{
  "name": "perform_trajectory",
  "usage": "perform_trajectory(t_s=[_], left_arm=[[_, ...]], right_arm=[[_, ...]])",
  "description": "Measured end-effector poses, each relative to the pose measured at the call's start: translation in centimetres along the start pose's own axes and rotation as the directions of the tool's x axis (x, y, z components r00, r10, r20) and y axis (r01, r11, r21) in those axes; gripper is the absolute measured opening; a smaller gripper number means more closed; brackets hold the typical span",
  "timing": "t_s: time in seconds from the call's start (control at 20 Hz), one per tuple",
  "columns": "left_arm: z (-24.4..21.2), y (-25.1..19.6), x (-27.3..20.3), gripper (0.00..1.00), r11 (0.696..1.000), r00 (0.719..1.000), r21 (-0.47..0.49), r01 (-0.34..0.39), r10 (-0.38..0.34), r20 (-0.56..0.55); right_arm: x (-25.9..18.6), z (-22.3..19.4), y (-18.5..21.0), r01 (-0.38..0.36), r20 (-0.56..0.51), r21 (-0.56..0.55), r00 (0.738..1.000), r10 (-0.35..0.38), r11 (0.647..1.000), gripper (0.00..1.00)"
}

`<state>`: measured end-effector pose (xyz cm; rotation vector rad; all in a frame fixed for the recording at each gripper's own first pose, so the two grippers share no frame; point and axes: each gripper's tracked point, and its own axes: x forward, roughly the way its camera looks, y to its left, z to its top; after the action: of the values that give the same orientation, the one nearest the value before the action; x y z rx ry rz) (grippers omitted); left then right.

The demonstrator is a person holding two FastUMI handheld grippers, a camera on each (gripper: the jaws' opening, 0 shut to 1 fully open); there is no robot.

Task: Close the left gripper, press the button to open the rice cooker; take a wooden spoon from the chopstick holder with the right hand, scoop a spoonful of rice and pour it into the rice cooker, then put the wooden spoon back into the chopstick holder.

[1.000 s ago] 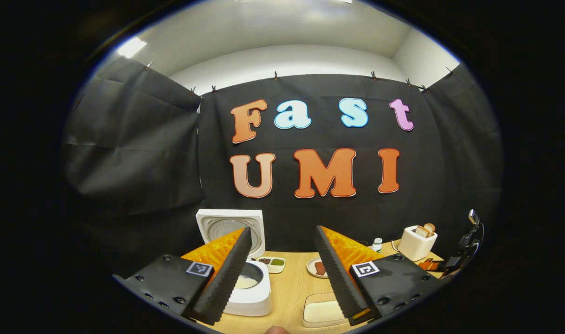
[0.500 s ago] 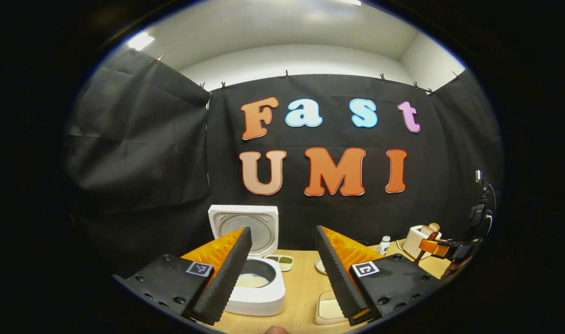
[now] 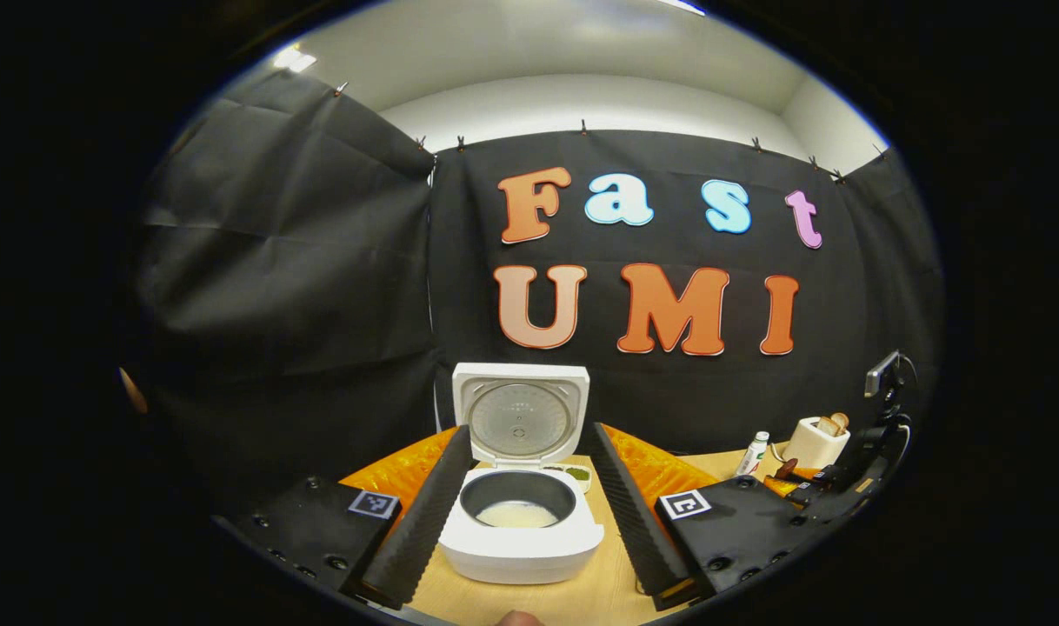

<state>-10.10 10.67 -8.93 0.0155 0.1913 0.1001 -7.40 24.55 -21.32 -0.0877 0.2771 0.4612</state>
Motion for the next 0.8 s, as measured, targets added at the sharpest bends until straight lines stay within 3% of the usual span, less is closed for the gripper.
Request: perform_trajectory(t_s=[0.15, 0.3, 0.5, 0.6, 0.8], left_arm=[[-0.9, 1.9, 0.4, 0.93, 1.0, 1.0, -0.019, -0.014, 0.014, -0.016], [-1.8, 3.2, 0.8, 0.93, 0.999, 0.999, -0.03, -0.016, 0.015, -0.036], [-2.1, 4.3, 1.4, 0.93, 1.0, 0.999, -0.024, -0.016, 0.015, -0.038], [-2.1, 4.8, 1.6, 0.93, 1.0, 0.999, -0.016, -0.021, 0.02, -0.037], [-2.6, 5.2, 2.3, 0.94, 1.0, 0.999, -0.023, -0.017, 0.016, -0.051]], right_arm=[[0.3, -1.5, 1.7, -0.002, -0.035, -0.044, 0.999, 0.0, 0.999, 0.15], [1.3, -4.2, 1.0, 0.041, -0.087, -0.106, 0.995, -0.05, 0.994, 0.15], [2.2, -8.3, 2.3, 0.059, -0.175, -0.111, 0.982, -0.077, 0.992, 0.15], [2.6, -8.2, 2.5, 0.086, -0.169, -0.106, 0.98, -0.103, 0.991, 0.15], [2.5, -9.1, 3.3, 0.127, -0.226, 0.154, 0.97, -0.09, 0.98, 0.15]])
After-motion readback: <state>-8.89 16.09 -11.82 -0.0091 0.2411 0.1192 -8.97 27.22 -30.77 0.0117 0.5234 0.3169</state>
